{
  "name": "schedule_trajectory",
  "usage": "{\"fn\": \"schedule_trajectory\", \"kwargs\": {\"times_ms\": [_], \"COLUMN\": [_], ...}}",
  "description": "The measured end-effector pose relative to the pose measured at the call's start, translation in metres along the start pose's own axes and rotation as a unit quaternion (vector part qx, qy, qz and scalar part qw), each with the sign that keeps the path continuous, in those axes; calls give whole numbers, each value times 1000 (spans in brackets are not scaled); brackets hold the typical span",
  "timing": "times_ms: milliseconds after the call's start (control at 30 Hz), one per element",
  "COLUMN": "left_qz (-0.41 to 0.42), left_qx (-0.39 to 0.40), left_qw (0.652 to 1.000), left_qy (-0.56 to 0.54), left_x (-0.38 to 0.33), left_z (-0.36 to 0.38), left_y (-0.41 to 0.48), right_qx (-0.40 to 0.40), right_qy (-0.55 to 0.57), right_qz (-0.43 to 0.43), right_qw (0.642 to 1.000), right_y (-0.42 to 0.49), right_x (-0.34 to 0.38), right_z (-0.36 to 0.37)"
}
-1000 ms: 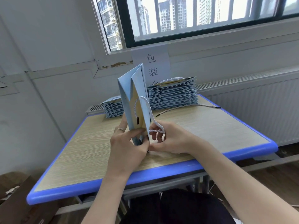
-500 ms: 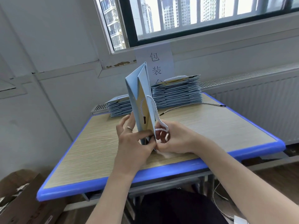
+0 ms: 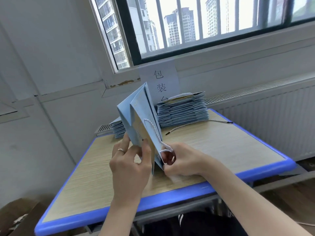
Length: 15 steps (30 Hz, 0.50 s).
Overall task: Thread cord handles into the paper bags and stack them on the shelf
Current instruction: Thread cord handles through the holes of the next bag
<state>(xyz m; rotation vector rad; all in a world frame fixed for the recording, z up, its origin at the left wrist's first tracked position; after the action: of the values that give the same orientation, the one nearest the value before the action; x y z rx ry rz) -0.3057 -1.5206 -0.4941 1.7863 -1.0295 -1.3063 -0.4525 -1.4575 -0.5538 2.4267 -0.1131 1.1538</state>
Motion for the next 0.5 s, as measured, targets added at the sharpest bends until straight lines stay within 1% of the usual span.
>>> {"fn": "schedule_trajectory", "kwargs": {"times_ms": [67, 133, 200, 367, 433, 500], "left_qz": [11, 1, -11, -14, -1, 33], "left_qx": [29, 39, 36, 1, -4, 4], "left_qw": [999, 999, 999, 997, 997, 998], "left_qy": [24, 37, 20, -77, -83, -62], "left_x": [2, 7, 9, -2, -6, -10], "left_z": [6, 8, 8, 5, 10, 17], "left_y": [4, 7, 9, 18, 21, 20], "right_qx": [-3, -4, -7, -5, -4, -4], "right_qy": [-4, -7, -3, 9, 12, 13], "right_qz": [2, 1, 2, 30, 32, 31], "right_qw": [1000, 1000, 1000, 1000, 999, 999], "right_y": [1, 2, 2, 1, 0, 1], "right_x": [-1, -1, -2, -6, -7, -7], "right_z": [0, -1, -2, -3, -3, -3]}}
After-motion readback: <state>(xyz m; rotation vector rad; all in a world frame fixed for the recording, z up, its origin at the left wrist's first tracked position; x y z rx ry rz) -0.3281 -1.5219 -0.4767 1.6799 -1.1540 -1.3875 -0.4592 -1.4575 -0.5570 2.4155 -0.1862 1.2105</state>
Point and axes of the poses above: each hand's wrist, its own y-axis towards the middle knuckle, its own z-axis out of the palm, x = y × z, the point moved 7 cm from there along y, towards the middle knuckle, and after that the axes turned 6 degrees about -z, right-handed, at the moved point
